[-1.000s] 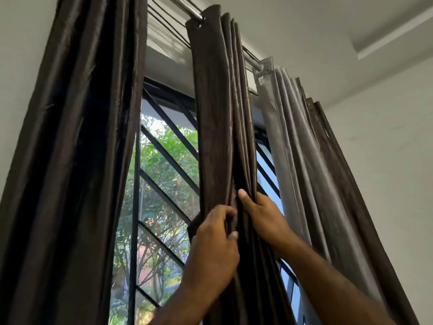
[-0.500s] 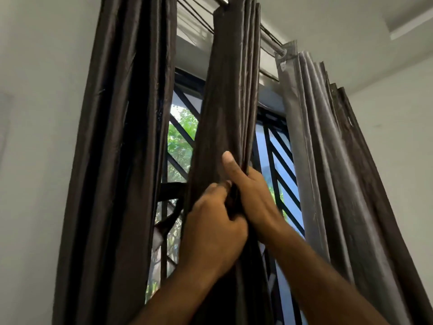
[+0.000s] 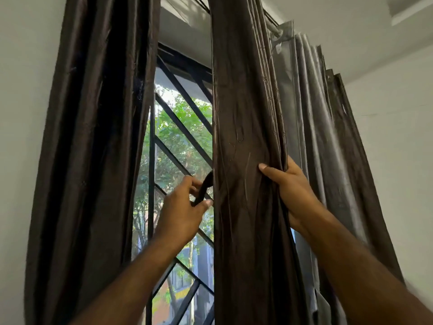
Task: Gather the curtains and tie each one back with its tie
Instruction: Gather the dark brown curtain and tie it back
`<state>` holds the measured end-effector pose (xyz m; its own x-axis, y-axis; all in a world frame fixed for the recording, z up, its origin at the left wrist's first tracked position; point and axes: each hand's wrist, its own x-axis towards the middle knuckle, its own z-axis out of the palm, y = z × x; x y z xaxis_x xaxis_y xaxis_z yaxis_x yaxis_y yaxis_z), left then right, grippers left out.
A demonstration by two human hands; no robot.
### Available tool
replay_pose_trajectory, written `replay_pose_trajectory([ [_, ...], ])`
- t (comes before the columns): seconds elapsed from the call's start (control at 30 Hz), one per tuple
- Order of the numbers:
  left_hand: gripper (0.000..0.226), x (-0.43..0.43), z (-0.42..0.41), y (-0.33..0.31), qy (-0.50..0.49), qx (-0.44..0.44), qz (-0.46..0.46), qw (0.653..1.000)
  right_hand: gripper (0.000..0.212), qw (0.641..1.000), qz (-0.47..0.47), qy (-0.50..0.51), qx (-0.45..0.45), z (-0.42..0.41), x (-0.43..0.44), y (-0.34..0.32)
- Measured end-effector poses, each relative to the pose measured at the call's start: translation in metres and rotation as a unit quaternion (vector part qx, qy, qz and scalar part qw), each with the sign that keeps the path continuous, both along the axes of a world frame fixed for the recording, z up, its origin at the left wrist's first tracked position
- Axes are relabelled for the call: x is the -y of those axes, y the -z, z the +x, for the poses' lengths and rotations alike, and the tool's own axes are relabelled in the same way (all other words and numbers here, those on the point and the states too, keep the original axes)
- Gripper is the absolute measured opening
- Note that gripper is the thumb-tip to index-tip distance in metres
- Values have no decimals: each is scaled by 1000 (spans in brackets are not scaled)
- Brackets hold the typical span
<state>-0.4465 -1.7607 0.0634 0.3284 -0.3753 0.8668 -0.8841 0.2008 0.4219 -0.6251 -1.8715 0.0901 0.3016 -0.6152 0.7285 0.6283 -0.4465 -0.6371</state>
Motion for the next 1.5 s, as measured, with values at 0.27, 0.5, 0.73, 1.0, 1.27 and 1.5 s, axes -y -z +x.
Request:
replay_pose_trajectory([
  [0.27, 12, -24, -13, -22, 92, -38, -68, 993, 92, 938, -254, 235, 14, 1, 6, 11],
  [0.5, 26, -7, -61, -42, 185, -56, 22, 981, 45, 919, -317, 235, -8, 30, -6, 18],
  [0.73, 47, 8, -18, -26, 90, -81, 9, 993, 24, 981, -82, 144, 99, 28, -3, 19],
  [1.0, 14, 16, -4, -24, -175, 148, -129, 965, 35, 974, 136, -166, -67, 10, -12, 11],
  [1.27, 15, 47, -20, -42, 66, -4, -20, 998, 43, 967, 146, -199, -66, 20, -5, 10],
  [1.5, 46, 39, -27, -41, 514, -296, 124, 796, 42, 975, 161, -151, -17, 27, -6, 18],
])
